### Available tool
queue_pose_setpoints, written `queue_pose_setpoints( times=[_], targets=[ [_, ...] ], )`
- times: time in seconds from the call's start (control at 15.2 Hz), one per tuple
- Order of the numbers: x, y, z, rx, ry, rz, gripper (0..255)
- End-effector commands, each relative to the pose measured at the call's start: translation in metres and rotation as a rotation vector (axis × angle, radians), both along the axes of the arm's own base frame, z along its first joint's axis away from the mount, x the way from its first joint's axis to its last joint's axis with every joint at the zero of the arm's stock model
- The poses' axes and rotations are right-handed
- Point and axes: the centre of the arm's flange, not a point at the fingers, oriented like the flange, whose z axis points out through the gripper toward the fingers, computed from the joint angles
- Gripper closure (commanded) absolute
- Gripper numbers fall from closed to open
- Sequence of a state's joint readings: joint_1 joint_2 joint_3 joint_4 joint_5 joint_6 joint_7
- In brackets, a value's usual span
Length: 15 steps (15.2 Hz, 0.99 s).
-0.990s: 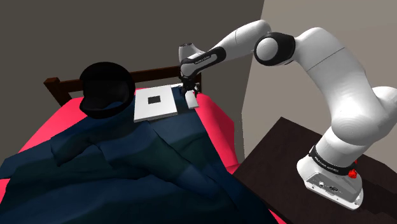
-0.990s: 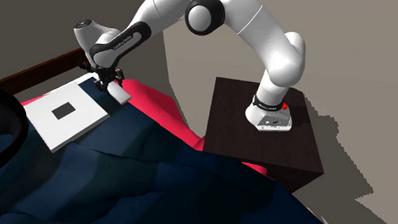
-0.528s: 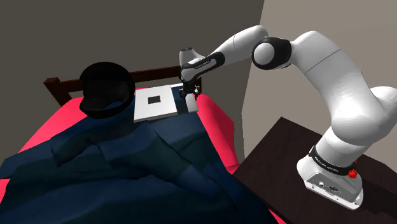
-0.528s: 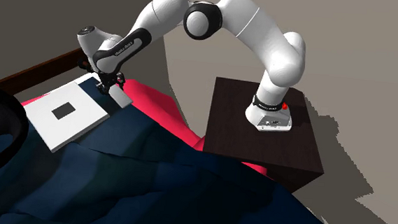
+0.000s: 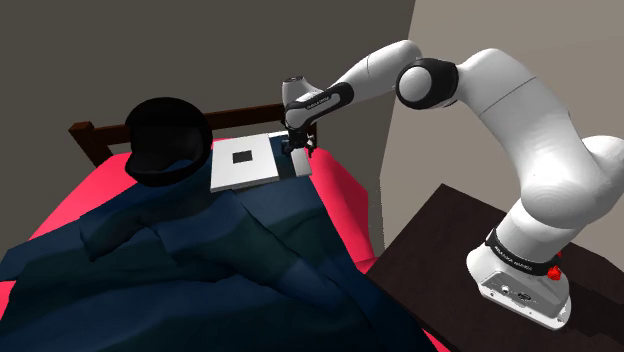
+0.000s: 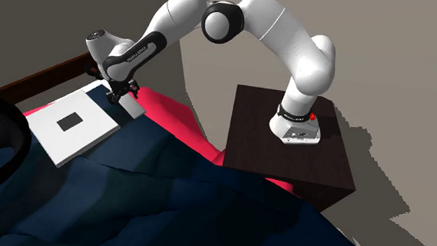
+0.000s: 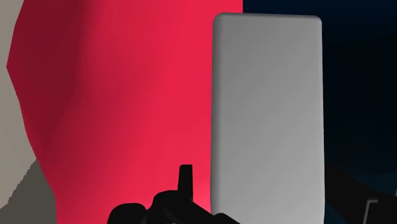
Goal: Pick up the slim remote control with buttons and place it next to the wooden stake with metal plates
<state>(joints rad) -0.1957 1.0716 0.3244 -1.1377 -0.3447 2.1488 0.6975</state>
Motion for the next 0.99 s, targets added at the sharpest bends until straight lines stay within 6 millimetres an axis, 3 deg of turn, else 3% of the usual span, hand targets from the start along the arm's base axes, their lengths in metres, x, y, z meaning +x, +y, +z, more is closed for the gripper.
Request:
queue_pose_setpoints(
  times=[0.0,0.13,0.4,0.92],
  targets=[
    [0.0,0.0,-0.001,0.0,0.001,0.0,0],
    [0.001,0.0,-0.002,0.0,0.001,0.0,0],
    [0.001,0.001,0.048,0.0,0.001,0.0,0],
    [0.001,0.001,0.048,0.0,0.001,0.0,0]
  ],
)
